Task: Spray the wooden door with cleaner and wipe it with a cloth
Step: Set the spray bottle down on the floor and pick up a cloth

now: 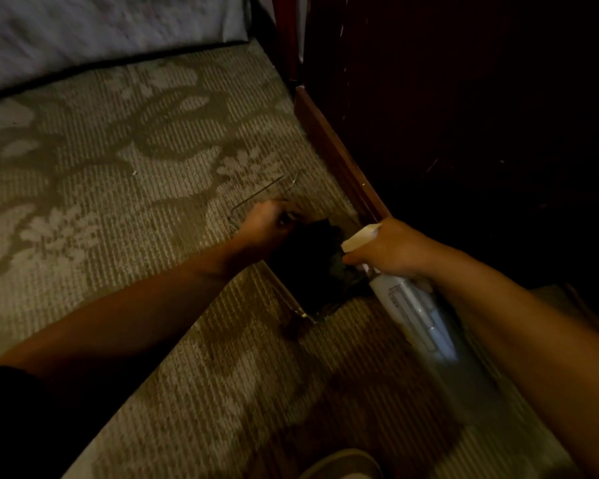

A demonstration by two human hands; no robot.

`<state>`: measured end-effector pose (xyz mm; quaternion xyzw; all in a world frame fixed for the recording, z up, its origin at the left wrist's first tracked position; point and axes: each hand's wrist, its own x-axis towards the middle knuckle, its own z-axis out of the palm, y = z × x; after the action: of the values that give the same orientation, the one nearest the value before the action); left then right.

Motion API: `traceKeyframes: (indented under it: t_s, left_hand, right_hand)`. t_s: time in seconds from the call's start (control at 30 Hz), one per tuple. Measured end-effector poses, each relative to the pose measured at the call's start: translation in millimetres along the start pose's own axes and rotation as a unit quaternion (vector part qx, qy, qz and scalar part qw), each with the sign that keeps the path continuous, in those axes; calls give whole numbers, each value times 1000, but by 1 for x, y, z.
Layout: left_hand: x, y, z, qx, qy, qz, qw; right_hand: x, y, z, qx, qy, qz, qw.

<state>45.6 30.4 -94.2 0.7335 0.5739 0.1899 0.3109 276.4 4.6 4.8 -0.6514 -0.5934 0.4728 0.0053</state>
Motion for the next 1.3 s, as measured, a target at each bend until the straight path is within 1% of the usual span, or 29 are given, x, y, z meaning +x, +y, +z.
traceKeyframes:
  t_s: [0.07,0.17,0.27,0.33,0.43,0.5,0.57,0.6,0.63,0.7,0.77,0.83,0.93,1.03,1.1,1.2,1.3]
  left_hand:
    - [0,0,1,0,12,-6,1000]
    - [1,4,0,-17,35,-10,999]
    - [3,14,-1,-58,81,-9,995]
    - [1,27,-5,-109,92,-3,990]
    - [-8,46,-16,-230,58,-2,971]
    - [-15,54,-25,-317,1,-6,948]
    - [-18,62,-28,-353,-45,11,934]
    - [-16,65,-29,-352,-49,20,934]
    - [-14,69,-30,-343,-35,22,938]
    - [-7,74,-36,-308,33,12,951]
    - [2,69,-43,-255,94,18,962]
    - [8,61,-47,-228,127,19,965]
    - [13,46,-49,-219,176,20,960]
    - [16,32,-46,-203,185,7,962]
    - [18,24,-43,-202,182,-6,962]
    - [14,17,-36,-210,173,-9,962]
    - [9,12,-37,-230,169,-17,958]
  right_hand:
    - [0,4,2,-6,-2,10,1000]
    - [-2,-1,-4,24,-10,5,1000]
    - [1,-16,-13,83,9,-28,996]
    - [6,-27,-21,134,32,-59,989]
    - [12,-43,-31,210,95,-113,966]
    - [12,-57,-37,256,119,-155,947]
    - [12,-75,-44,265,125,-205,934]
    - [12,-84,-46,261,127,-232,928]
    - [12,-94,-48,258,132,-257,922]
    - [14,-111,-50,269,146,-290,907]
    - [17,-121,-50,291,141,-305,896]
    - [24,-124,-48,289,126,-303,899]
    - [34,-122,-43,239,99,-265,929]
    - [47,-115,-33,165,94,-233,954]
    - [56,-109,-24,153,100,-220,958]
    - [67,-105,-13,147,80,-231,959]
    - [72,-102,-8,115,73,-241,961]
